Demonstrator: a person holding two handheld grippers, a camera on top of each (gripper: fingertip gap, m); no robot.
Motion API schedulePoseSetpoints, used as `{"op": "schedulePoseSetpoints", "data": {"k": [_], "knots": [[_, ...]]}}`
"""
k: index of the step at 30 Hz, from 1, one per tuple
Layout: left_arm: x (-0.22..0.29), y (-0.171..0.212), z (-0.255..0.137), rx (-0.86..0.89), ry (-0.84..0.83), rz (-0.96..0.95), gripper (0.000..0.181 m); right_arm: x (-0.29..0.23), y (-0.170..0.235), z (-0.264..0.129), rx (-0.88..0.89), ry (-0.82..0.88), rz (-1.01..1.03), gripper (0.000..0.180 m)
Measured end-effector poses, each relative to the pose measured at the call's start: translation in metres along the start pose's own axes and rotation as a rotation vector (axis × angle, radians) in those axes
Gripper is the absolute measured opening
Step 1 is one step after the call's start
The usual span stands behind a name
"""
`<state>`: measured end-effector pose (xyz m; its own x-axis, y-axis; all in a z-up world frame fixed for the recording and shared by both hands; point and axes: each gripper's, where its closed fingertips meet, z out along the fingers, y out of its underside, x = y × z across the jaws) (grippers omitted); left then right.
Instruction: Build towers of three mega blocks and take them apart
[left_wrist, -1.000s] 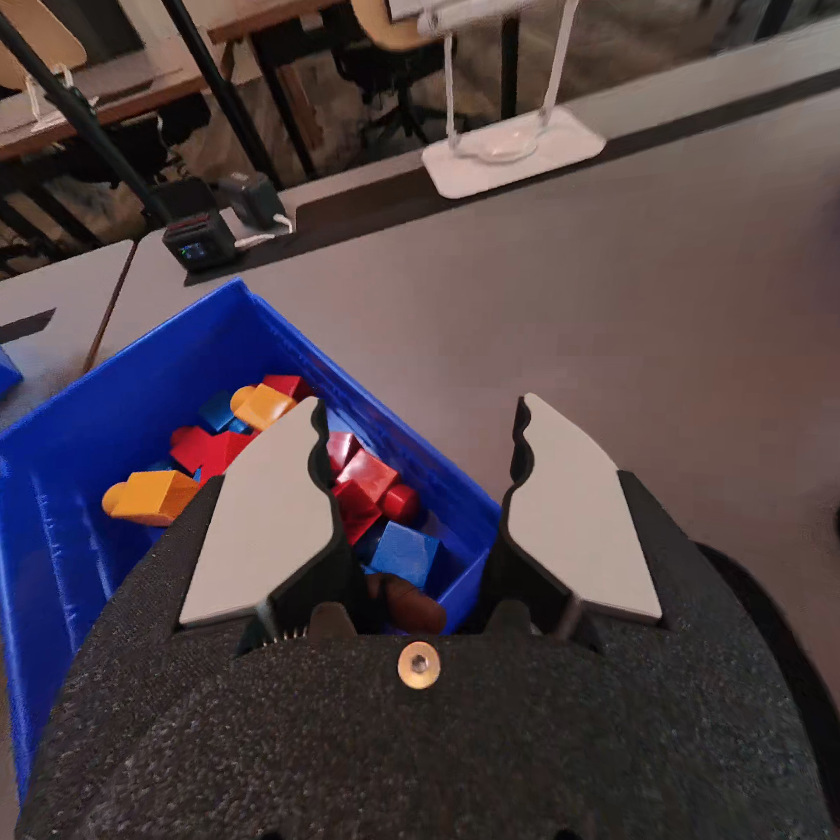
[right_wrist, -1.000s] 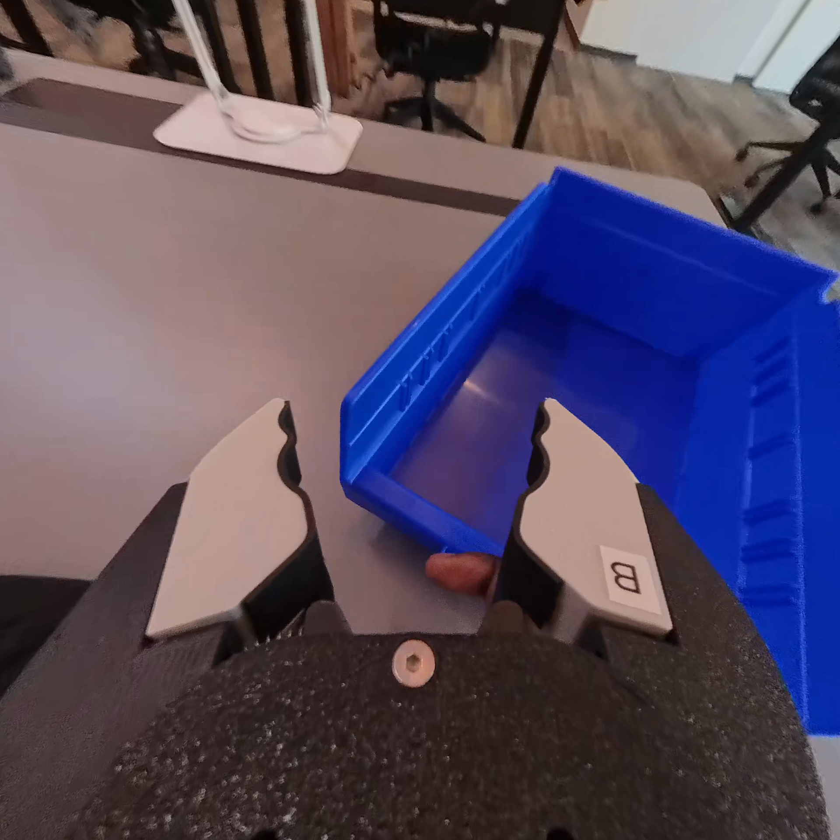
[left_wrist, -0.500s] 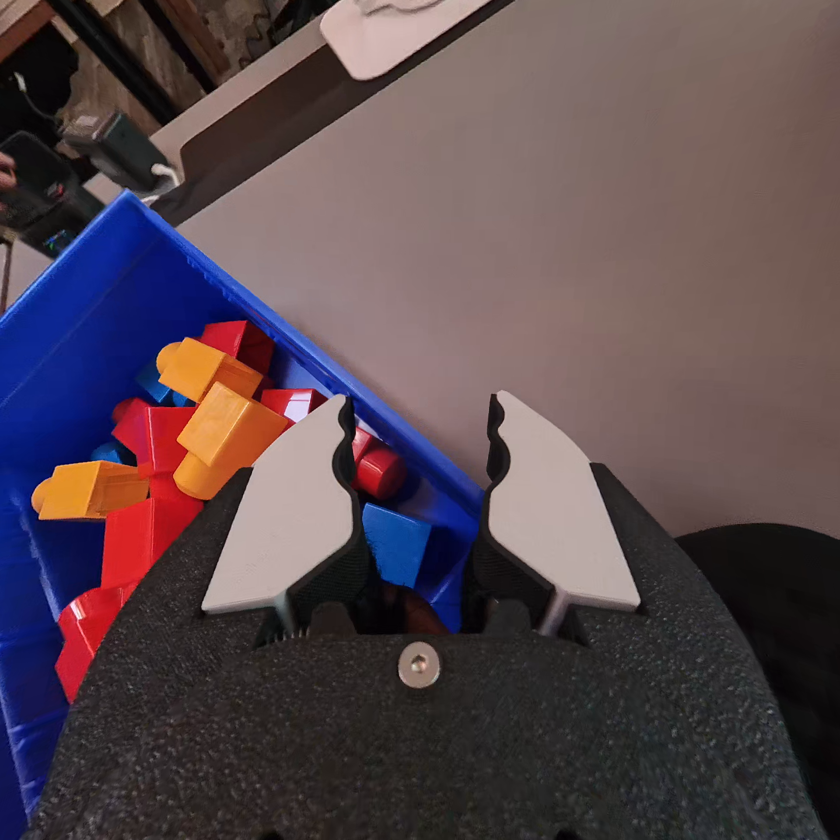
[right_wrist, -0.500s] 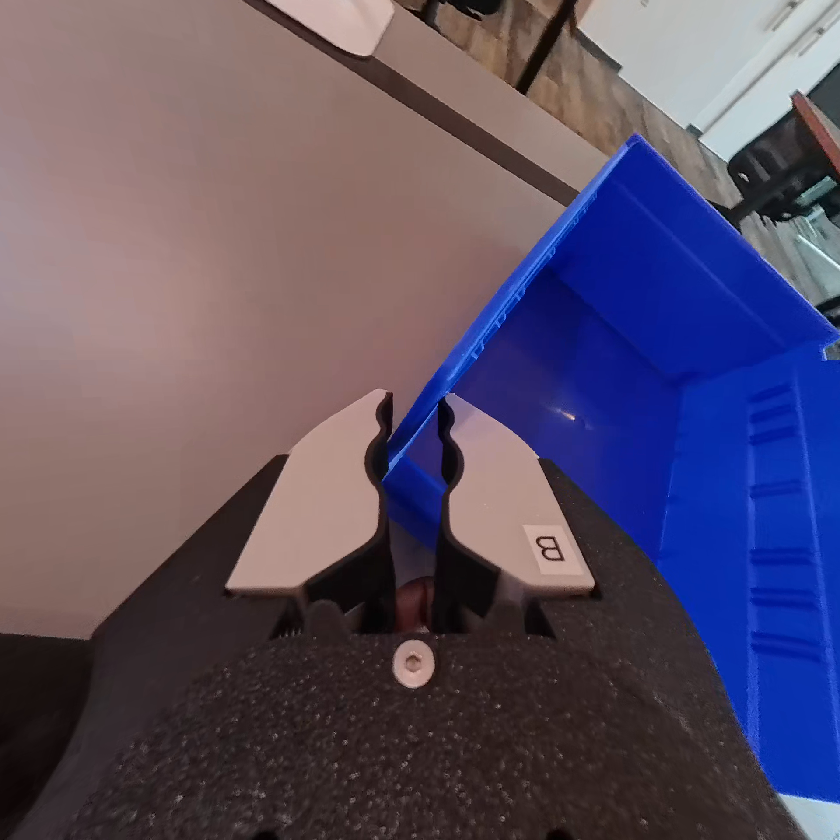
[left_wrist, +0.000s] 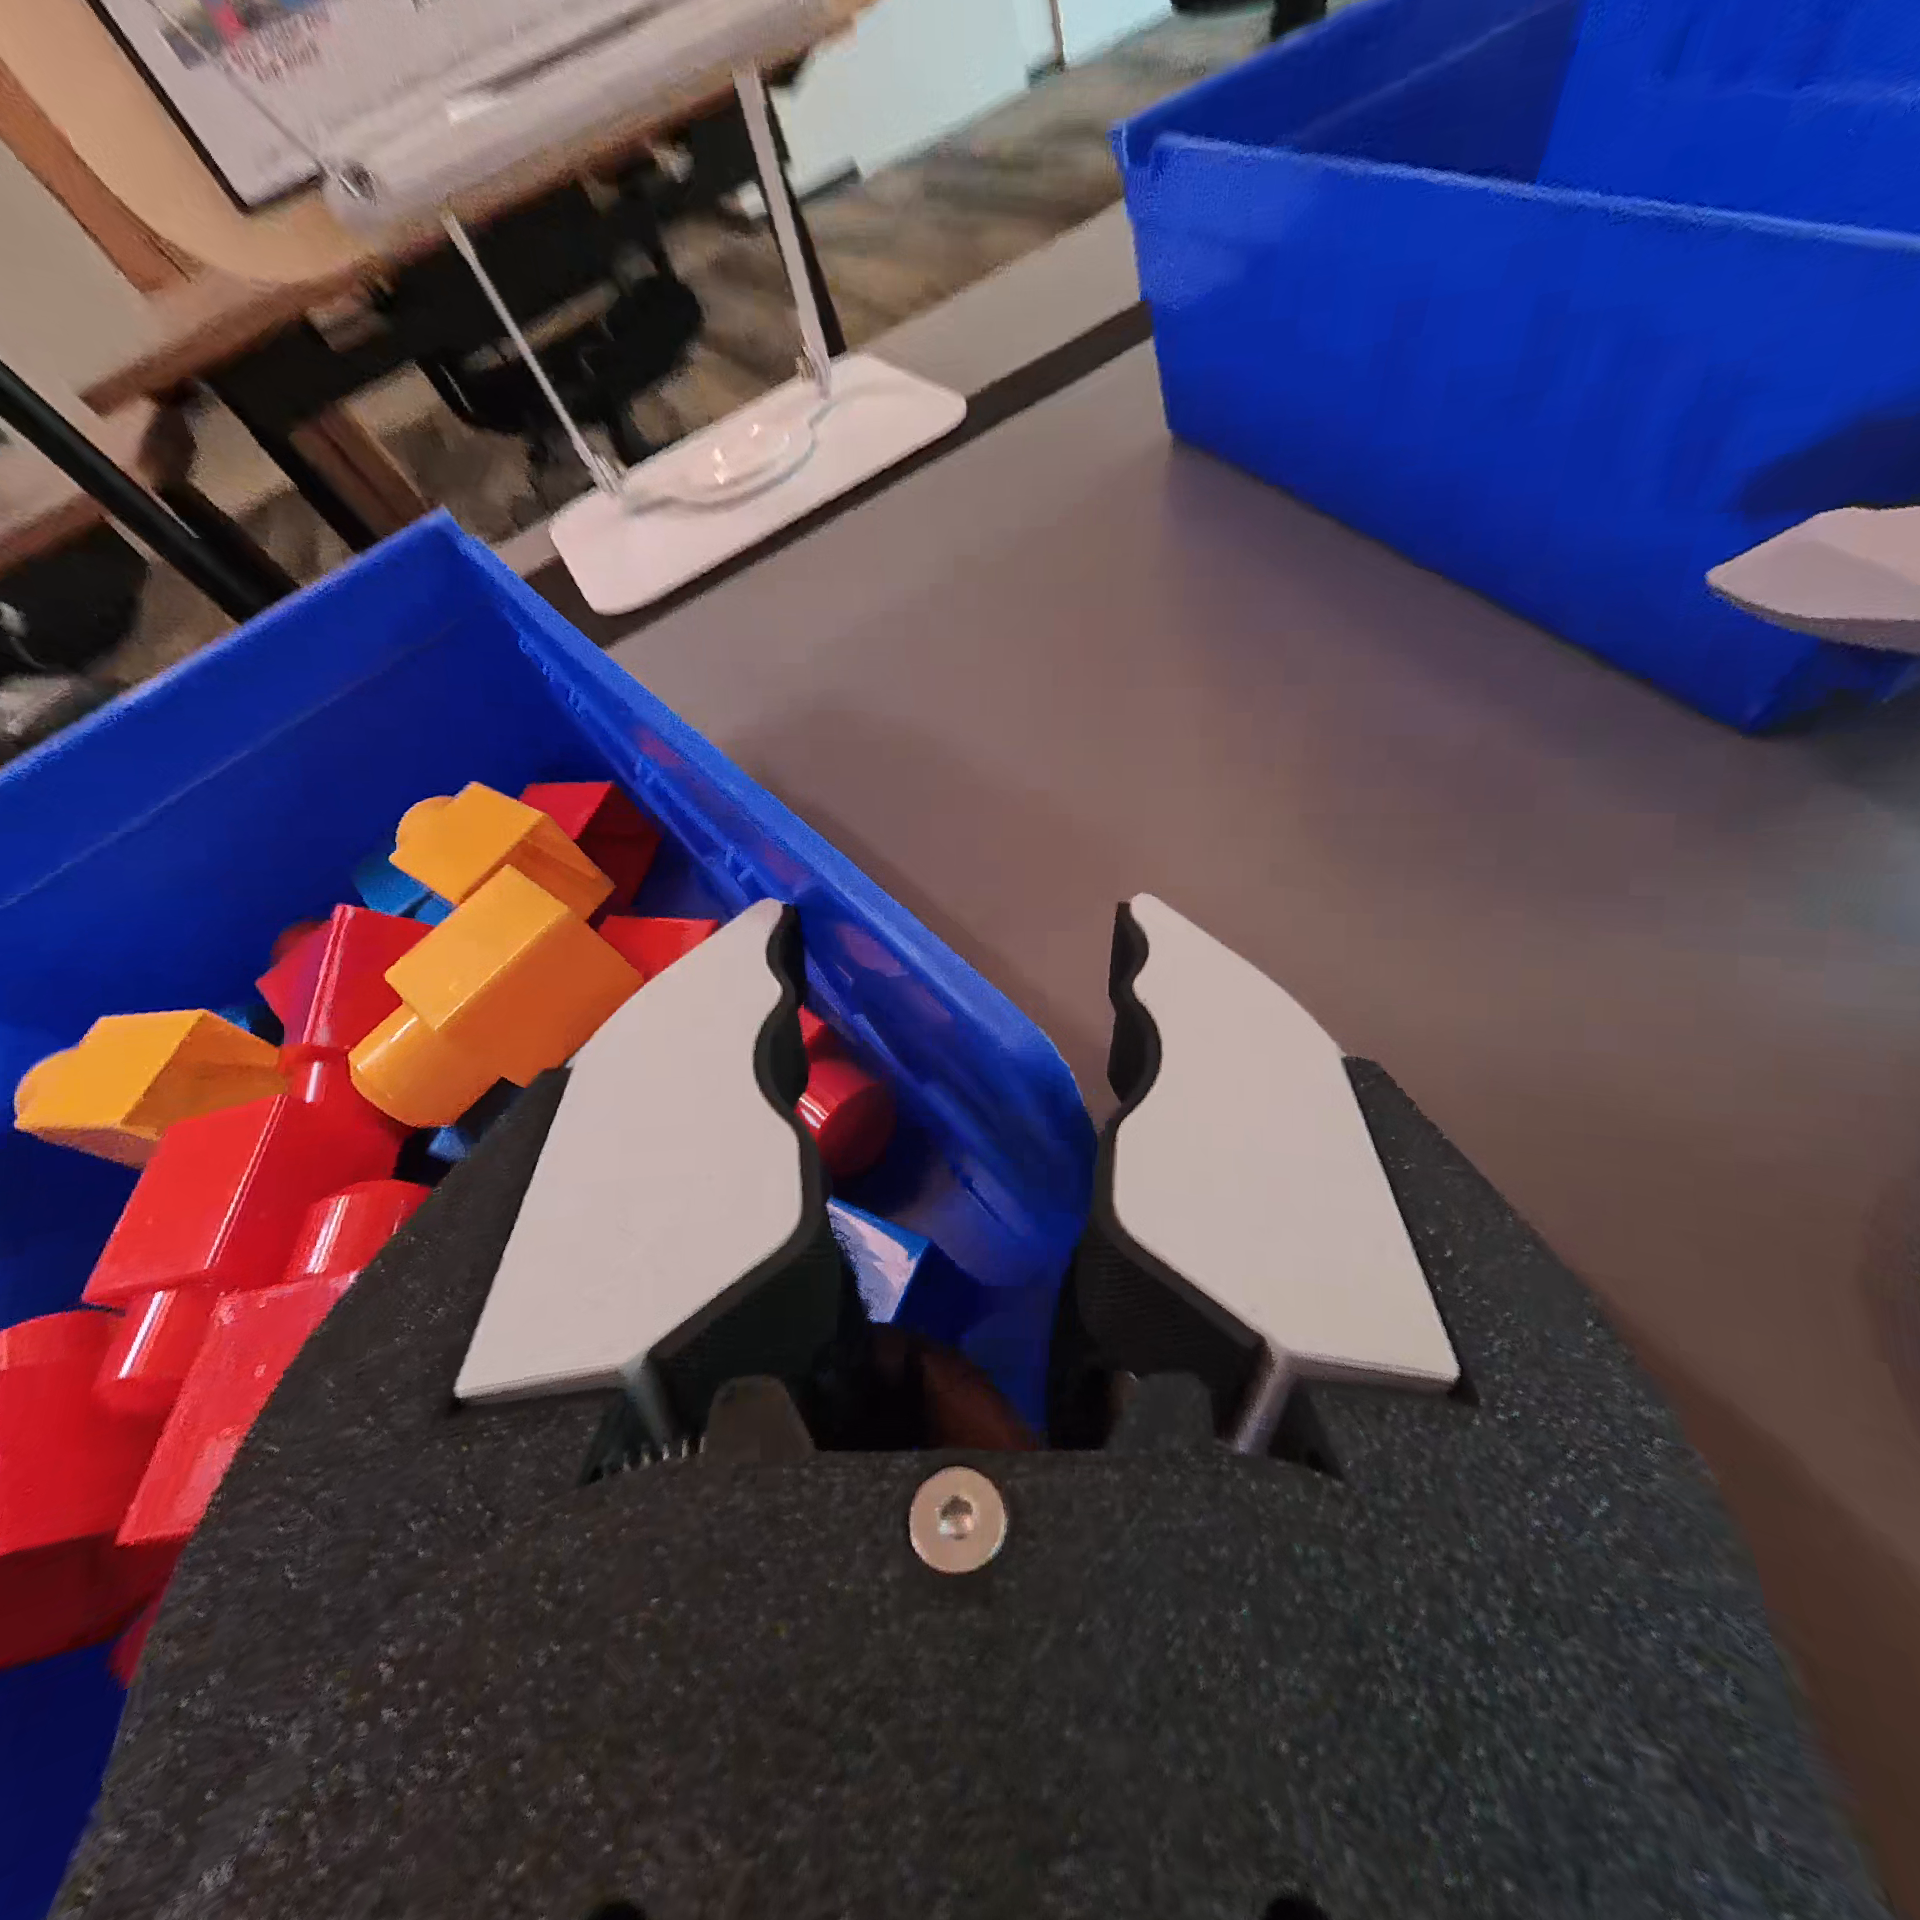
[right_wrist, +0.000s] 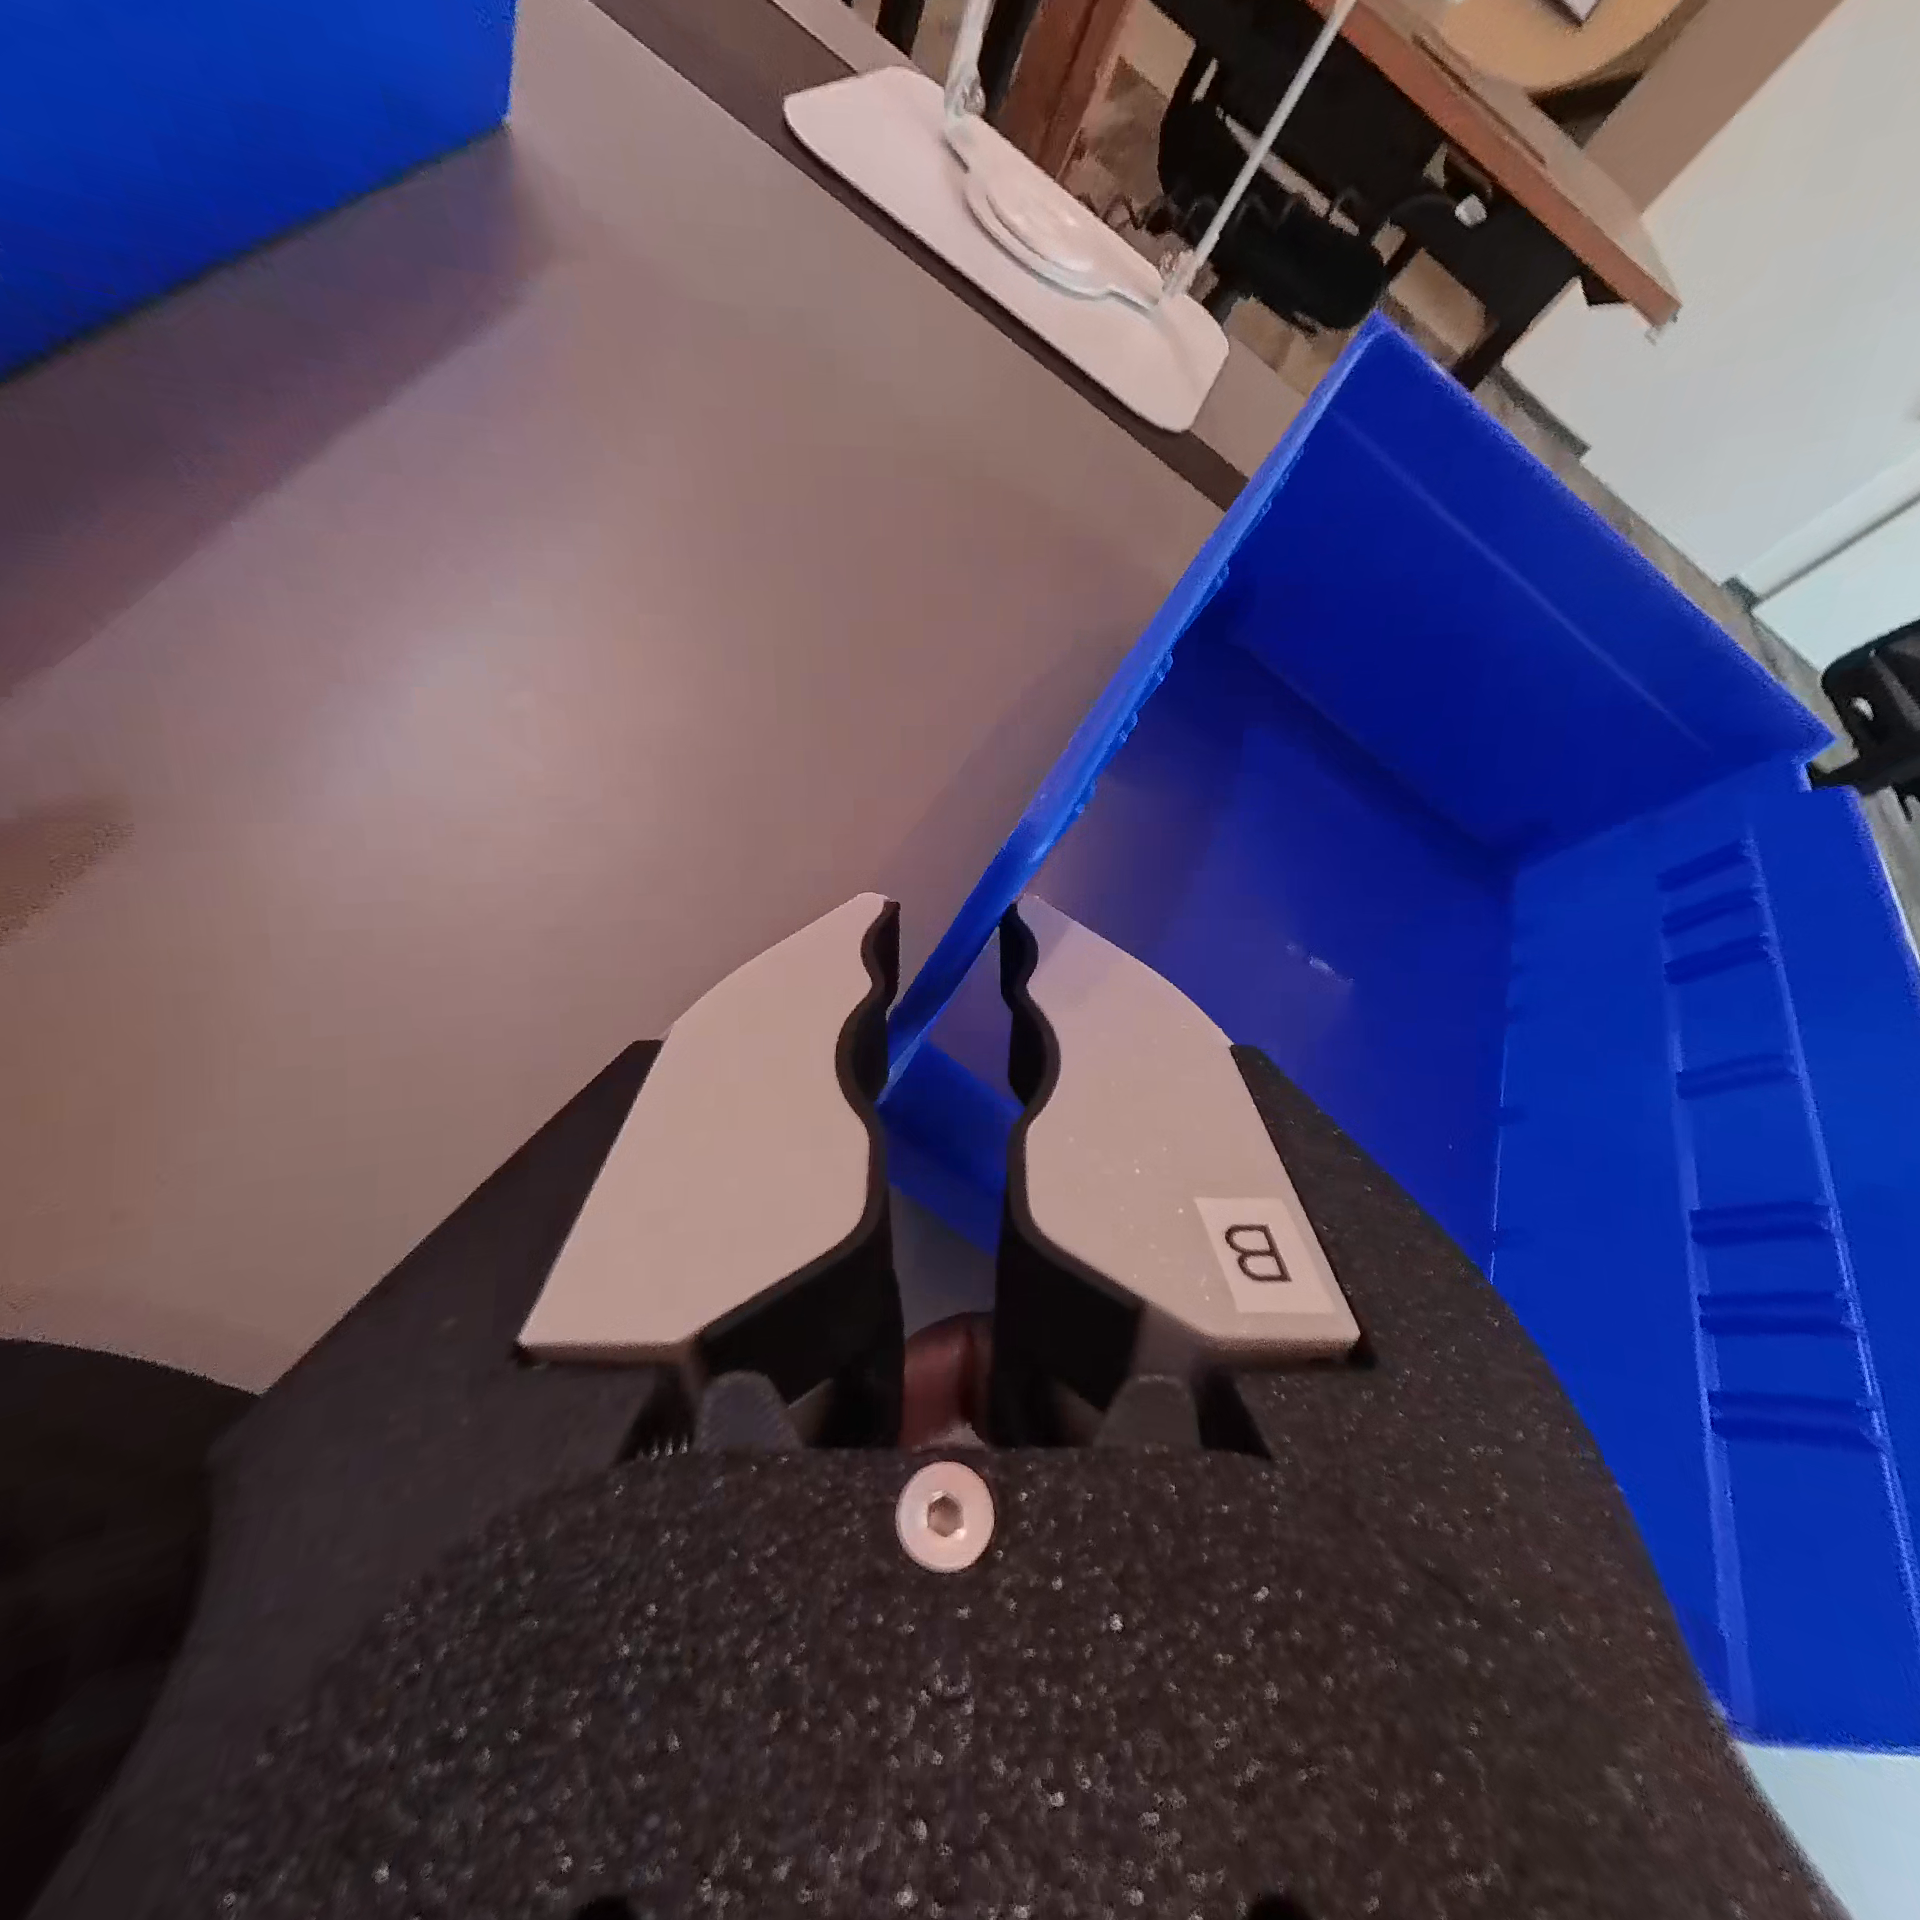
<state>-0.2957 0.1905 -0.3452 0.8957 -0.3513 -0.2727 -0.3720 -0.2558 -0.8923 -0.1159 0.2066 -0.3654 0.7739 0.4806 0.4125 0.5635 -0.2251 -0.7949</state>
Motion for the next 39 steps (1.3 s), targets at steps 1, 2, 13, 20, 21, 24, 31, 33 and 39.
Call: {"op": "schedulePoseSetpoints", "data": {"k": [1,2,13,20,21,24,31,33,39], "knots": [[0.001,-0.001,0.0,0.029,-0.031,0.033,0.054,-0.002,-0.001,0.001,0.02,-0.001,-0.01,0.019],[0.001,-0.001,-0.001,0.037,-0.054,0.085,0.054,-0.003,-0.002,0.001,0.038,-0.003,-0.025,0.02],[0.004,-0.005,-0.008,0.128,-0.006,0.122,0.042,-0.014,-0.007,0.001,0.117,-0.031,-0.138,0.024],[0.007,-0.005,-0.009,0.148,0.018,0.166,0.042,-0.019,-0.008,-0.003,0.196,-0.114,-0.141,0.024],[0.007,-0.005,-0.01,0.154,0.024,0.17,0.041,-0.019,-0.008,-0.004,0.203,-0.118,-0.137,0.024],[0.007,-0.006,-0.011,0.173,0.006,0.197,0.04,-0.019,-0.008,-0.004,0.212,-0.097,-0.164,0.024],[0.003,-0.004,-0.009,0.156,-0.115,0.333,0.037,-0.009,-0.003,0.0,0.147,0.028,-0.221,0.021],[0.0,-0.003,-0.009,0.141,-0.14,0.336,0.035,0.007,0.006,0.003,0.074,0.111,-0.193,0.016],[-0.039,0.014,-0.009,0.04,-0.307,0.274,0.014,0.041,0.028,0.004,0.0,0.149,0.093,0.005]]}}
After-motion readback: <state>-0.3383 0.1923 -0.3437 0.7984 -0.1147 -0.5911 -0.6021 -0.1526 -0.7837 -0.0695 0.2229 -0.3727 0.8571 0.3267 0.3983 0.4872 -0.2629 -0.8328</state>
